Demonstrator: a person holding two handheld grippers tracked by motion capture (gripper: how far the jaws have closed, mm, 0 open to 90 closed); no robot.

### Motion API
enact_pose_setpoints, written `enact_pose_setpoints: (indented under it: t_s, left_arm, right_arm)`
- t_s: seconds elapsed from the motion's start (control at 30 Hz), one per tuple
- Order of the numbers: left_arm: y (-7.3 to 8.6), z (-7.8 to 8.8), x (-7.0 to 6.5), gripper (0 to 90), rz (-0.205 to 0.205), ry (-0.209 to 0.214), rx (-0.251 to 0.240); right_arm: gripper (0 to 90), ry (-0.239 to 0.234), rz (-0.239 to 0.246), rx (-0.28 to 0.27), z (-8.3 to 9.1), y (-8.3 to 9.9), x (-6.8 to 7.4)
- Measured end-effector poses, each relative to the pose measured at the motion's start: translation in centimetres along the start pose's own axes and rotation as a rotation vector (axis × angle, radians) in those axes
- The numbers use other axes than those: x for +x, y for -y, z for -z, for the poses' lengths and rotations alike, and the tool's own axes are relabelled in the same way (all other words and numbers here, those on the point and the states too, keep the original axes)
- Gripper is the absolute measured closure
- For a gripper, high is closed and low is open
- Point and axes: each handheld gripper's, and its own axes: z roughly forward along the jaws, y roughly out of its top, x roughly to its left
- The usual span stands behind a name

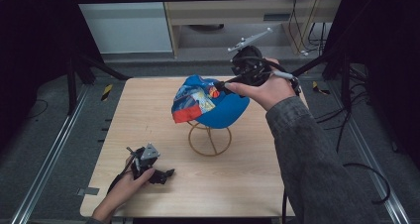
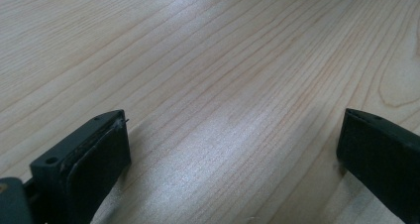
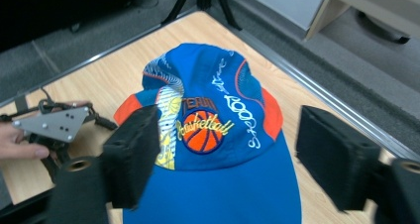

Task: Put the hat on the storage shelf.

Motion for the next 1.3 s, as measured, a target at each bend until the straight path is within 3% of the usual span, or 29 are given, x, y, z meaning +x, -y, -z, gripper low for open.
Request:
enact_pose_setpoints:
  t_s: [0.03,0.23,0.3,0.43,0.5,0.57,0.67,0.7,0.73,0.77,0.8,0.9,0.93,1.1,1.3]
  left_arm:
    - [0.0,0.0,0.0,0.0,0.0,0.0,0.0]
    - [0.0,0.0,0.0,0.0,0.001,0.001,0.0]
    - [0.0,0.0,0.0,0.0,0.001,0.001,0.0]
    - [0.0,0.0,0.0,0.0,0.003,0.001,-0.001]
    - [0.0,0.0,0.0,0.0,0.002,0.0,-0.003]
    - [0.0,0.0,0.0,0.0,0.004,0.0,-0.004]
    - [0.0,0.0,-0.1,0.0,0.005,0.0,-0.003]
    - [0.0,0.0,0.0,0.0,0.001,0.0,0.001]
    - [0.0,0.0,0.0,0.0,0.001,0.0,0.001]
    - [0.0,0.0,0.0,0.0,0.004,0.0,-0.002]
    - [0.0,0.0,0.0,0.0,0.004,0.0,-0.002]
    - [0.0,0.0,0.0,0.0,0.002,-0.001,0.0]
    - [0.0,0.0,0.0,0.0,0.004,0.0,-0.002]
    - [0.0,0.0,0.0,0.0,0.001,-0.001,-0.001]
    - [0.0,0.0,0.0,0.0,0.003,0.0,-0.003]
  right_arm:
    - [14.7,0.021,-0.008,-0.018,0.4,0.5,-0.2]
    - [7.8,0.044,-0.015,-0.072,1.7,2.3,-0.6]
    - [6.3,0.062,-0.018,-0.092,2.9,4.1,-0.9]
    - [6.3,0.065,-0.029,-0.113,4.0,5.9,-1.1]
    - [9.0,0.085,-0.057,-0.13,4.9,8.6,-1.5]
    - [10.7,0.091,-0.061,-0.131,5.0,9.3,-1.6]
    - [16.9,0.111,-0.072,-0.121,4.9,12.5,-1.8]
    - [17.5,0.121,-0.076,-0.122,4.4,14.6,-1.7]
    - [17.5,0.121,-0.076,-0.122,4.4,14.6,-1.7]
    - [16.5,0.114,-0.091,-0.11,3.5,16.8,-1.6]
    - [16.5,0.114,-0.091,-0.11,3.5,16.8,-1.6]
    - [15.2,0.1,-0.127,-0.089,1.5,20.4,-1.2]
    - [15.2,0.1,-0.127,-0.089,1.5,20.4,-1.2]
    - [14.8,0.09,-0.181,-0.049,-1.5,24.4,-1.0]
    - [13.8,0.084,-0.261,0.022,-6.1,28.8,-0.7]
